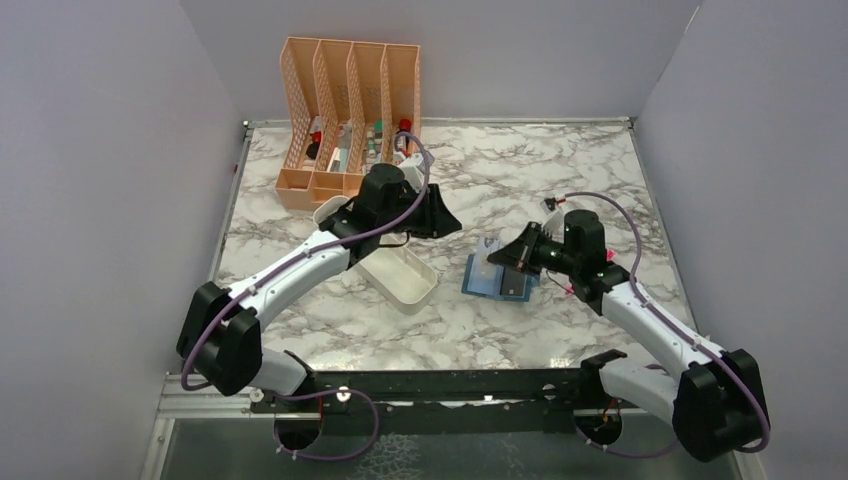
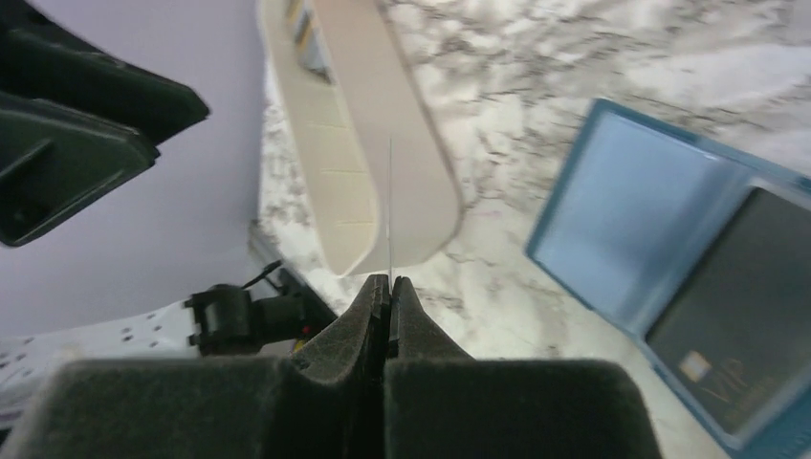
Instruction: Put the credit cards into the card holder
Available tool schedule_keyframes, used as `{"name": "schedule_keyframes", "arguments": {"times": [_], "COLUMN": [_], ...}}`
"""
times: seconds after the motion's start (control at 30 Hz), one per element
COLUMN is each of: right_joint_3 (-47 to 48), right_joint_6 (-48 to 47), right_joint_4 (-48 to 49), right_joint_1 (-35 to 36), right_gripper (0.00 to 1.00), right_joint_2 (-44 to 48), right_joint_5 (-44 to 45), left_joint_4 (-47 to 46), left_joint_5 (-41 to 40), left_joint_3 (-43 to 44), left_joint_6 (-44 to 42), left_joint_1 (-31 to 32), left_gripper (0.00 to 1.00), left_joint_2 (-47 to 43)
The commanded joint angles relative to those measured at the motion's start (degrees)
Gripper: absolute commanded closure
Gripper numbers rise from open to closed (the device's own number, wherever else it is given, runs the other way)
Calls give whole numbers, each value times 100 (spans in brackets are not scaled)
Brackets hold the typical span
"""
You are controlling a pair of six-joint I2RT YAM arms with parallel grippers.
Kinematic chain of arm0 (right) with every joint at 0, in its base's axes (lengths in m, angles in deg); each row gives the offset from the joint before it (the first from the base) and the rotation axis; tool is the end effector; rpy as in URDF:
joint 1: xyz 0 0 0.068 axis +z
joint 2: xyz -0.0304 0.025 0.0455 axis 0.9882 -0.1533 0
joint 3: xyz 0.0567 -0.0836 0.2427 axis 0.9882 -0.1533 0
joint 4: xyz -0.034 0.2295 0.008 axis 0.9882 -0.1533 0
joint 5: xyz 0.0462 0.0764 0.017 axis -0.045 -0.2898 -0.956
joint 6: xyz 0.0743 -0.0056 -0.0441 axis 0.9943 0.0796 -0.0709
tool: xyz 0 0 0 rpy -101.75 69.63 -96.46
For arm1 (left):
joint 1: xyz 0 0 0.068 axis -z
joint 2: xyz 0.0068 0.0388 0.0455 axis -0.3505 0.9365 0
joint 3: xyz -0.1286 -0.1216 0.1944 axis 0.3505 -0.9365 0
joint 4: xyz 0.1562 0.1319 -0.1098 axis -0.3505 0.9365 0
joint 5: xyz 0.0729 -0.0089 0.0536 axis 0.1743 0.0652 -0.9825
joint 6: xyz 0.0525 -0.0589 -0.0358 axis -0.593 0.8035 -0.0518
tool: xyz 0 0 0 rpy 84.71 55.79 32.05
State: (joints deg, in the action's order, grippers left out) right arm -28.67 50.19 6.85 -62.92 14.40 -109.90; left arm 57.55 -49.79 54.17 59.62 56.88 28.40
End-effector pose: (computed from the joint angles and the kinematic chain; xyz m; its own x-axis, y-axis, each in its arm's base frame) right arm 0.2050 0.1125 0.2264 -0.8102 0.3698 -0.4548 -0.2213 0.5255 0.8215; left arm 0.2428 -0.2174 0.2952 -0.7308 -0.1260 -0.6709 0.5177 0.5383 -0.6650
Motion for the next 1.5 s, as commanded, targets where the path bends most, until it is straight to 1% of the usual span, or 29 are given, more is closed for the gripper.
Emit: {"name": "schedule_keyframes", "arguments": {"times": [0.0,0.13,0.27,0.37,0.47,0.63,0.77,0.9,1.23,1.47], "right_joint_3": [165,88,-11,-35,-46,-233,-363,-442,-604,-614], "right_joint_6": [-725,-930,-1003,-1050,-1132,-1226,-1222,-1166,-1102,-1081], "right_joint_4": [-867,-1122,-1186,-1155,-1155,-963,-652,-389,-26,64], "right_joint_1": [-15,-53,-148,-235,-359,-767,-933,-1061,-1132,-1149], "right_gripper": [99,99,99,99,99,99,99,99,99,99], "right_joint_2": [-276,-436,-508,-642,-766,-848,-1015,-1134,-1292,-1301], "right_joint_5": [1015,1428,1779,1827,1838,1469,1048,676,285,215], "left_joint_4": [992,1051,1060,1065,1108,1190,1261,1278,1311,1326], "left_joint_5": [-1074,-1343,-1511,-1457,-1339,-1598,-1804,-1871,-1915,-1928], "left_joint_3": [363,605,907,1166,1433,1615,1623,1572,1390,1296], "left_joint_6": [-983,-1124,-1227,-1301,-1351,-1415,-1482,-1518,-1506,-1475], "left_joint_1": [298,574,915,1101,1194,1267,1273,1271,1282,1310], "left_gripper": [64,72,73,74,80,86,92,95,95,94], "left_joint_2": [490,952,1540,2089,2519,2973,3207,3334,3515,3489]}}
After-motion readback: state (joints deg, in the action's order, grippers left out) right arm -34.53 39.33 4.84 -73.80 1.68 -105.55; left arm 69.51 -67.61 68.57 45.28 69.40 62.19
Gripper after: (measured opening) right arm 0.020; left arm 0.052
